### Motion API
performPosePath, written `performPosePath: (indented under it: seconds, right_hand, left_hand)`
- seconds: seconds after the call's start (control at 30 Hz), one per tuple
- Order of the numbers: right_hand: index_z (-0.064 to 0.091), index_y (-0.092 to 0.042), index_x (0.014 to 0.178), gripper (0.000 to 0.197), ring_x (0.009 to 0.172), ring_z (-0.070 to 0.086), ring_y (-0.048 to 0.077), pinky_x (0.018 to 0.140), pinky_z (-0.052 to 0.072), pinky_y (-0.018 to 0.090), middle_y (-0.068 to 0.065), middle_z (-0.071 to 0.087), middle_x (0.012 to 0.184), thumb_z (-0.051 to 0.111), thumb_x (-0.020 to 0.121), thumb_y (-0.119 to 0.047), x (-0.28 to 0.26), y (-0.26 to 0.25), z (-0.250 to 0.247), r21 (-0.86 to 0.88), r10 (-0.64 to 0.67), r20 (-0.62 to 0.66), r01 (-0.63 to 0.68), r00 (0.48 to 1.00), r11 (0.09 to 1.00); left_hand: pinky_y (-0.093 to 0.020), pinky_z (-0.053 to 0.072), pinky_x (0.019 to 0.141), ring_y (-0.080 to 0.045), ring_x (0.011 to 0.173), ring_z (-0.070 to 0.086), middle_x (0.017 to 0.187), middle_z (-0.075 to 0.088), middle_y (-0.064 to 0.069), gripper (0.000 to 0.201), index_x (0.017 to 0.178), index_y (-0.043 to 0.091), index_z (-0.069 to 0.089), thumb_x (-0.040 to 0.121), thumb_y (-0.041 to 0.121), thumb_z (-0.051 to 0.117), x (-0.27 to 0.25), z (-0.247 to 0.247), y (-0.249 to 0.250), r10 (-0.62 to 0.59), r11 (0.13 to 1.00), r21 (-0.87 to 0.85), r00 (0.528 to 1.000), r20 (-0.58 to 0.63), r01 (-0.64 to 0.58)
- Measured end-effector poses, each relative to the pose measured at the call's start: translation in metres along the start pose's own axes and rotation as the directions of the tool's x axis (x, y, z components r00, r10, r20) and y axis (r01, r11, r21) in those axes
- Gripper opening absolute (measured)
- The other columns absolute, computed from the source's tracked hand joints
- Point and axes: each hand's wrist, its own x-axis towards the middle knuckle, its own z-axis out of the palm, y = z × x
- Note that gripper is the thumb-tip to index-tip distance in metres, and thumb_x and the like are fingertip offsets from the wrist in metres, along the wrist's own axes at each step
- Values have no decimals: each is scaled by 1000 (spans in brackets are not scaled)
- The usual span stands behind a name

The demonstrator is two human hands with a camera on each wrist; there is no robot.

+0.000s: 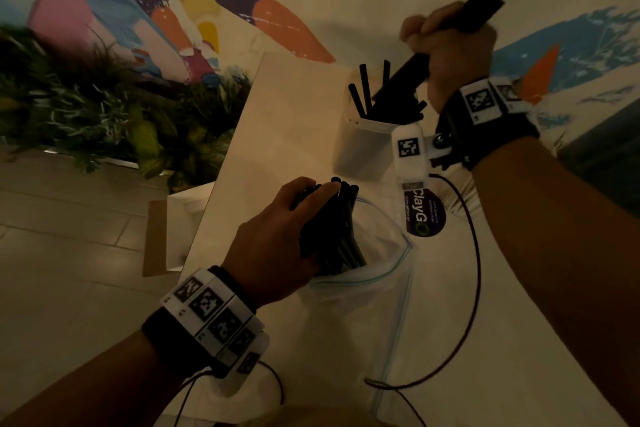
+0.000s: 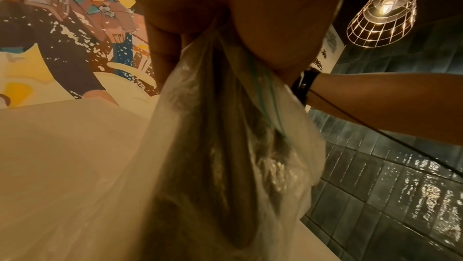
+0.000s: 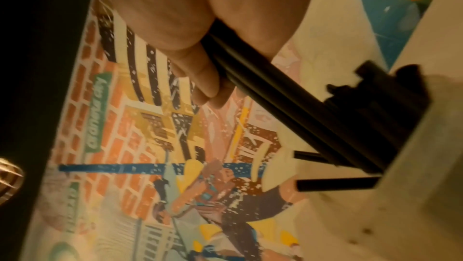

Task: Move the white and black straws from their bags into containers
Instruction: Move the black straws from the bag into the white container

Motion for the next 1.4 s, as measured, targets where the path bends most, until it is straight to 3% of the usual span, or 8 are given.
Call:
performPosePath:
  seconds: [0.3,0.4,0.53,0.77,0.97,1.13,1.3,1.4]
  right_hand:
    - [54,-20,50,40,52,55,21,60,51,31,7,61,59,64,88,-29,0,21,-9,-316,98,-199,-158,975,936]
    - [56,-23,45,53,54,56,15,64,49,30,-1,59,57,52,90,-50,3,30,-17,-550,81,-208,-185,975,814]
    - [63,-11,92,63,97,62,27,91,48,40,10,66,100,42,85,-70,7,42,-28,-831,284,-137,-266,949,489]
    - [22,-4,145,83,135,35,26,107,35,31,14,30,148,64,82,-36,4,34,-24,-756,-375,-33,222,926,615]
    - [54,-25,113,77,114,50,25,96,38,41,10,52,125,19,76,-82,1,74,-25,-950,232,157,83,960,300]
    - [20,-23,149,69,145,14,25,115,15,42,9,14,158,33,93,-62,2,70,1,-929,178,164,91,970,359]
    - [53,-19,122,44,129,36,30,102,35,47,14,45,135,31,97,-48,-7,55,22,-927,441,310,371,842,-59]
    - [53,-21,127,42,126,40,30,102,37,47,14,46,135,39,95,-44,-4,54,23,-930,426,317,366,847,-37]
  left_hand:
    - [-41,58,68,-24,106,56,145,27,7,91,140,45,16,71,38,75,2,0,-3,-9,1000,-25,1000,10,9]
    - [-42,58,68,-24,106,56,145,27,7,92,140,44,15,71,38,75,3,1,-4,-10,1000,-22,1000,9,11]
    - [-41,59,68,-24,106,56,146,28,6,92,141,44,16,71,38,75,4,1,-4,-10,1000,-19,1000,6,10]
    - [-41,58,68,-23,106,56,145,27,7,94,141,45,14,70,37,76,2,1,-5,-14,999,-32,1000,6,14]
    - [-42,58,69,-23,107,56,145,27,7,93,140,46,13,71,38,75,2,1,-5,-15,999,-28,1000,7,16]
    - [-42,58,69,-24,107,56,145,27,7,95,140,46,12,70,38,75,1,0,-6,-14,999,-39,1000,9,14]
    - [-41,58,69,-24,107,56,145,27,8,95,140,47,12,70,35,76,1,-1,-4,-22,999,-31,1000,9,22]
    - [-39,58,69,-23,106,56,145,27,8,95,140,46,12,70,35,76,1,-1,-4,-18,999,-27,1000,5,18]
